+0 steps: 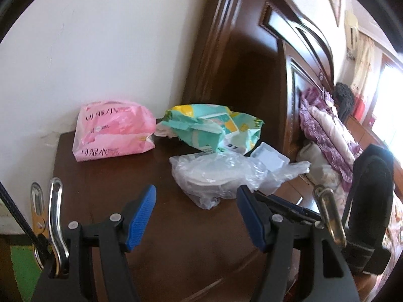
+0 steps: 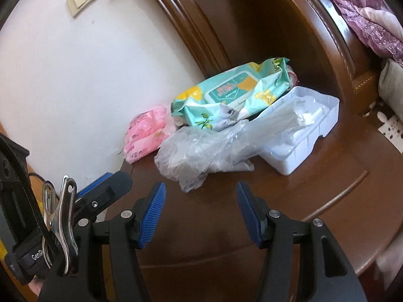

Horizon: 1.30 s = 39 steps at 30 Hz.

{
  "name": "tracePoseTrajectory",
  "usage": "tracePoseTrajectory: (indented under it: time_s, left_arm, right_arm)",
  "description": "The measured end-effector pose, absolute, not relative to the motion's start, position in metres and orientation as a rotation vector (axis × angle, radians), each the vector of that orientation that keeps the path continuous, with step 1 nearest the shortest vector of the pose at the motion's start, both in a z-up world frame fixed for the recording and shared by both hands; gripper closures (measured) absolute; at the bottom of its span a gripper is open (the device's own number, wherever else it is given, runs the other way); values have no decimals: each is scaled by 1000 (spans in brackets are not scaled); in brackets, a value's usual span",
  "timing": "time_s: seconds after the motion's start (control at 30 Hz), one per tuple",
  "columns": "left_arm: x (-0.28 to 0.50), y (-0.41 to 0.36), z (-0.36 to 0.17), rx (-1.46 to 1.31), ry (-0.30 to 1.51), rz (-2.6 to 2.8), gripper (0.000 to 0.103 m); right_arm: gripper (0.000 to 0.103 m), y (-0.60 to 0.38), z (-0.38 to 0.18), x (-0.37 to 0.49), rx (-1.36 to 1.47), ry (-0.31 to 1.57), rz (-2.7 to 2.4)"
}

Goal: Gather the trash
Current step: 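Move both open grippers toward the clear plastic and teal wipes pack, then close both grippers together on the clear plastic wrap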

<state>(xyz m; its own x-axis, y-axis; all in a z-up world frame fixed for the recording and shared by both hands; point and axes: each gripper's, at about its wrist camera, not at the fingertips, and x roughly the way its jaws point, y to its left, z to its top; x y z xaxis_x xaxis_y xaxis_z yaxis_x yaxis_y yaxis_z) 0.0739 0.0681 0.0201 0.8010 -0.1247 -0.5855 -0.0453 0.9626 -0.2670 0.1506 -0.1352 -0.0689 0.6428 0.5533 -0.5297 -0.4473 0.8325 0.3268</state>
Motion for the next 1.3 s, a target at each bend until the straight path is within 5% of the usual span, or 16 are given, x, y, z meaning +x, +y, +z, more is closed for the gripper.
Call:
tracePoseTrajectory:
  time_s: [0.77, 0.8, 0.87, 0.93, 0.97, 1.0, 1.03, 1.3]
  left_arm:
    - [161, 45, -7, -125, 759, -198, 21]
    - [166, 44, -8, -132, 767, -223, 24]
    - [175, 47, -13, -175, 791, -283, 70]
    - [174, 51, -11, -196, 805, -267, 98]
    - [171, 53, -9, -195, 799, -275, 99]
    - [165, 56, -6, -203, 776, -294, 100]
    - [161, 58, -4, -213, 768, -306, 101]
    - [131, 73, 3, -248, 732, -272, 101]
  right_arm:
    - [38, -190, -82, 219, 539, 823, 621]
    - [38, -185, -82, 218, 517, 819, 624]
    - [38, -173, -83, 220, 496, 813, 634]
    - [39, -166, -85, 227, 497, 806, 633]
    - [47, -164, -85, 229, 496, 800, 635]
    - [75, -164, -86, 231, 505, 793, 637]
    - [89, -161, -88, 231, 512, 788, 632]
    - [92, -147, -91, 216, 504, 761, 686]
